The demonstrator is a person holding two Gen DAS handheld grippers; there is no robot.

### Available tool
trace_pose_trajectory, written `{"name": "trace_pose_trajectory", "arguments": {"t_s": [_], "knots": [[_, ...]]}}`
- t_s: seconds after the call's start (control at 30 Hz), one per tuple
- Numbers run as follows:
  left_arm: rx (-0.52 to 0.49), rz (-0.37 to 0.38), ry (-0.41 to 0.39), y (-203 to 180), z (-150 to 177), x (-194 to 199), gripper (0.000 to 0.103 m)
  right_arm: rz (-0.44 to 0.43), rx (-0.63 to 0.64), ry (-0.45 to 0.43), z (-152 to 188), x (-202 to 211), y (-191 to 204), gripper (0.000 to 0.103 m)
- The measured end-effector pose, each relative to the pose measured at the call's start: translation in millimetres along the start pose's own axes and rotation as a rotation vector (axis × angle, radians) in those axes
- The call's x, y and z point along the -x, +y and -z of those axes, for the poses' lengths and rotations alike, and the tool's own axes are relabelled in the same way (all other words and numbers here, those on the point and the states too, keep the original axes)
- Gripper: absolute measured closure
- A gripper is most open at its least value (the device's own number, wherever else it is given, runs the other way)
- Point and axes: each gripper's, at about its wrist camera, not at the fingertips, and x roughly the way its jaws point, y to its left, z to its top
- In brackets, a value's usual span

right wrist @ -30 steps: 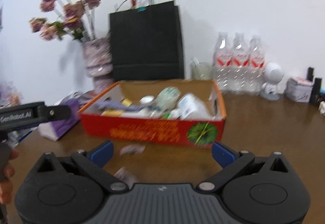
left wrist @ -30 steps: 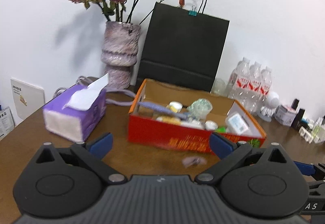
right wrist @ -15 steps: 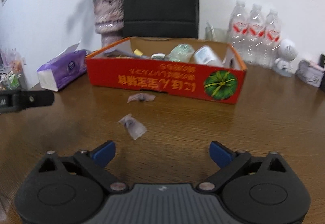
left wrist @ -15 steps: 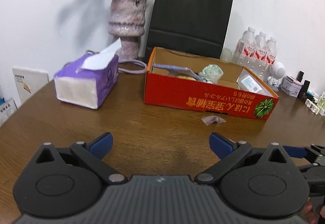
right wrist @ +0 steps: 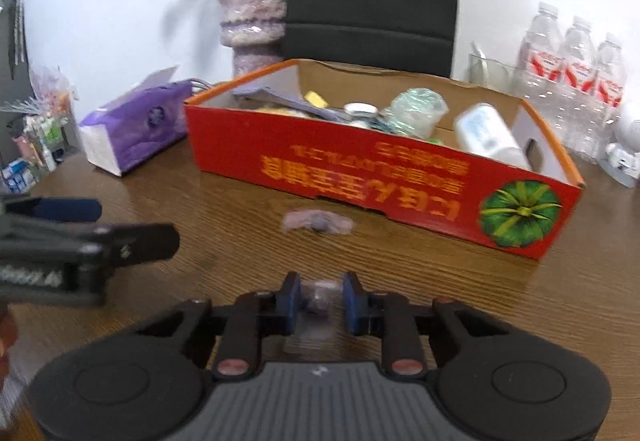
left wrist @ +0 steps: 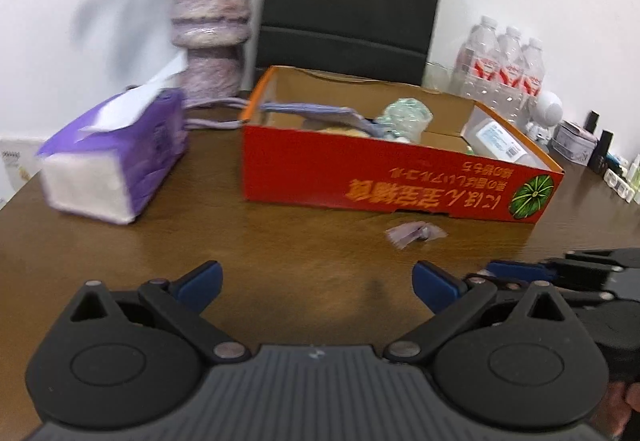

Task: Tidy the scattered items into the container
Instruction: 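Grasp a clear packet with the right tool while the left grasps another, then carry both clear packets into the box and open both tools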

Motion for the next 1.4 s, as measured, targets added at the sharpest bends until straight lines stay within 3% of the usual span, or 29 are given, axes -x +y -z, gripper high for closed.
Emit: {"name": "trace_pose_trajectory", "arguments": {"t_s": [0.1, 0.3, 0.4, 0.47, 0.53, 0.57, 0.7, 1.17, 1.4], "knots": [[-0.049, 0.021, 0.017, -19.2, -6.5, -22.3, 0.001, 0.041, -0.016, -0.009, 3.9, 4.5, -22.3, 0.081], [-0.183, 0.043, 0.020, -54.4, -18.3, -60.2, 0.012, 0.064, -0.137, -0.048, 8.0, 15.1, -71.8, 0.082], [-0.204, 0.062, 0.028, -58.3, -20.7, -69.4, 0.025, 0.047, -0.164, -0.064, 6.8, 16.2, -81.6, 0.081], [-0.209, 0.093, 0.053, -59.2, -19.8, -75.9, 0.041, 0.036, -0.167, -0.074, 5.9, 16.3, -83.9, 0.081], [-0.235, 0.119, 0.041, -61.3, -18.8, -73.3, 0.073, 0.025, -0.170, -0.082, 5.2, 14.9, -85.7, 0.081], [-0.249, 0.127, 0.041, -62.8, -17.5, -71.1, 0.083, 0.024, -0.170, -0.083, 5.1, 14.4, -86.0, 0.081], [-0.290, 0.133, 0.037, -69.8, -10.9, -61.2, 0.084, 0.029, -0.170, -0.074, 5.7, 11.1, -84.9, 0.081], [-0.239, 0.151, -0.036, -72.2, -15.1, -26.6, 0.084, 0.029, -0.159, -0.116, 0.1, 27.1, -75.4, 0.081], [-0.175, 0.162, -0.141, -63.9, -38.5, 2.8, 0.084, 0.038, -0.124, -0.190, -19.8, 50.3, -64.0, 0.081]]}}
